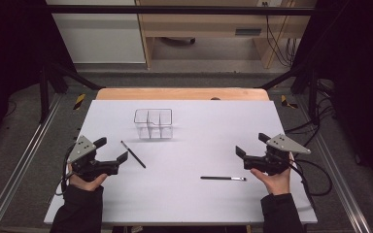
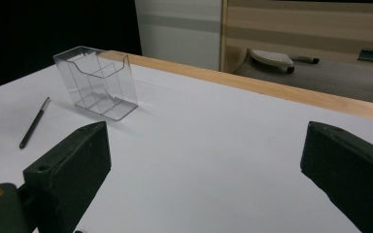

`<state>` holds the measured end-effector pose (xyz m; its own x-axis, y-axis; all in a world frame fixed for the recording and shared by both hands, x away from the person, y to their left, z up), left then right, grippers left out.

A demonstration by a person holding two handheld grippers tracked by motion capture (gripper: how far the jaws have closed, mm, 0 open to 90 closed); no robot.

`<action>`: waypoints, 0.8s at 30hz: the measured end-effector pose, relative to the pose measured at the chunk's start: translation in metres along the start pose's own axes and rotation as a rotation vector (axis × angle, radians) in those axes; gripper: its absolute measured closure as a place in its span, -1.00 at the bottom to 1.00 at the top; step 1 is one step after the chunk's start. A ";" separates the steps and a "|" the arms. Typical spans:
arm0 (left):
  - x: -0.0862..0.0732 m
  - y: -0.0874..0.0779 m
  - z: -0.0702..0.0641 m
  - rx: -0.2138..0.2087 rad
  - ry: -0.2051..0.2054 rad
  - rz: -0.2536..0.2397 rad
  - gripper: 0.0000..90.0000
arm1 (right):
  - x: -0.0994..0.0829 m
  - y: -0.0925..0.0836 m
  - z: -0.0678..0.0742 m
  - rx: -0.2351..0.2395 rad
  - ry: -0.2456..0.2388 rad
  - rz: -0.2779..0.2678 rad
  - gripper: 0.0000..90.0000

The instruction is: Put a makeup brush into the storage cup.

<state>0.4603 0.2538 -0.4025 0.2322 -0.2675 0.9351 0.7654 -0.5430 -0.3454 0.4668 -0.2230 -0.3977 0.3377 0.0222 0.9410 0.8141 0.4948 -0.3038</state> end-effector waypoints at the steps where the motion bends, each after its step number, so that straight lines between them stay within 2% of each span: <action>1: -0.001 0.001 0.000 0.001 0.001 0.003 -0.88 | 0.000 0.000 0.000 0.000 0.000 0.000 -0.90; 6: -0.003 0.003 0.000 -0.004 -0.004 0.016 -0.88 | 0.000 -0.002 -0.004 -0.023 -0.008 0.006 -0.90; 14: -0.006 0.004 -0.001 -0.006 -0.005 0.027 -0.88 | 0.003 -0.006 -0.002 -0.020 -0.016 0.011 -0.89; 24: -0.010 0.007 0.000 0.005 0.005 0.058 -0.87 | -0.005 0.004 0.006 0.008 -0.047 0.084 -0.85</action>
<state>0.4633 0.2531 -0.4143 0.2731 -0.3023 0.9133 0.7540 -0.5222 -0.3983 0.4657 -0.2163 -0.4025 0.3818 0.1051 0.9182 0.7800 0.4964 -0.3811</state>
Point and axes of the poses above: each handheld gripper's, and its own axes: y roughly forward along the jaws, x roughly out of its top, z roughly to its left, the point moved 3 cm from there along y, roughly forward along the jaws, and after that the axes turned 6 degrees about y, right-handed, at the moved point
